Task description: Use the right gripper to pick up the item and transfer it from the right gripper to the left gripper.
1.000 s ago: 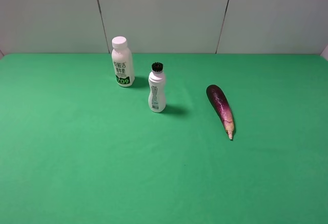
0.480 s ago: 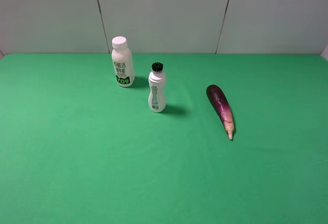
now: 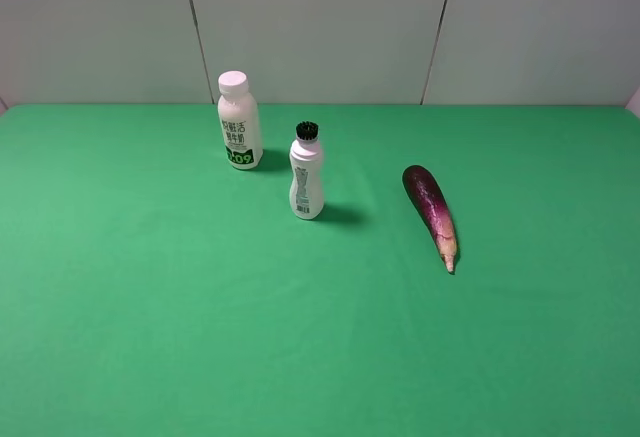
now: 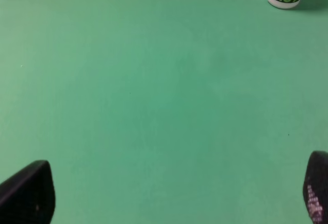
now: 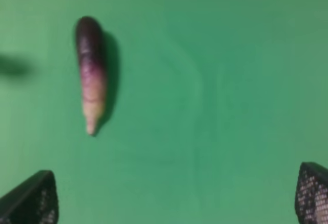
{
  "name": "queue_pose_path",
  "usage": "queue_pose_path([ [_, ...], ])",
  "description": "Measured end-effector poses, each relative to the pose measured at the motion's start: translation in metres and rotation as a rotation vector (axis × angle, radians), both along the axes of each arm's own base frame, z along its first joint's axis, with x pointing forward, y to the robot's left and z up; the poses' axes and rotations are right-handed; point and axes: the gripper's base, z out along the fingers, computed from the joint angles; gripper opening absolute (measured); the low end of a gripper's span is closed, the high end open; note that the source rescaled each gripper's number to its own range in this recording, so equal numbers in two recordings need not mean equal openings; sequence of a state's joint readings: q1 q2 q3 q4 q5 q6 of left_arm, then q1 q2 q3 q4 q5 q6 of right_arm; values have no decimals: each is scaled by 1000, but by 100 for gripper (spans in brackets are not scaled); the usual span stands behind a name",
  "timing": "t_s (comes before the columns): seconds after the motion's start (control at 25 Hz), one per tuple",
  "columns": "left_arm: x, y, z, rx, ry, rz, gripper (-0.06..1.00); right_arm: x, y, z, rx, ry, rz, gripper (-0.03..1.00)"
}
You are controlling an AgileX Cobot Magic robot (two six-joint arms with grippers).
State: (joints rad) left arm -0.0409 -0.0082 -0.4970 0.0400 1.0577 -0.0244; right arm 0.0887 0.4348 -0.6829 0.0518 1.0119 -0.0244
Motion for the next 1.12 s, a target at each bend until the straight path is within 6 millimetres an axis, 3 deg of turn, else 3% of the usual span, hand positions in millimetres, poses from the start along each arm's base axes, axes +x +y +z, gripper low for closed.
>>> queue_pose_path([
  [0.12,0,0,0,0,0,0,93,23,8,4,-19,36,88,100],
  [0.28,0,0,0,0,0,0,93,52,25,-7,-40,160,196,100],
  [0.68,0,0,0,0,0,0,93,108,79,-65,-137,468,391,100],
  [0.92,0,0,0,0,0,0,93,133,93,-102,-172,583,378,100],
  [1.12,0,0,0,0,0,0,93,150,100,-121,-162,568,358,100],
])
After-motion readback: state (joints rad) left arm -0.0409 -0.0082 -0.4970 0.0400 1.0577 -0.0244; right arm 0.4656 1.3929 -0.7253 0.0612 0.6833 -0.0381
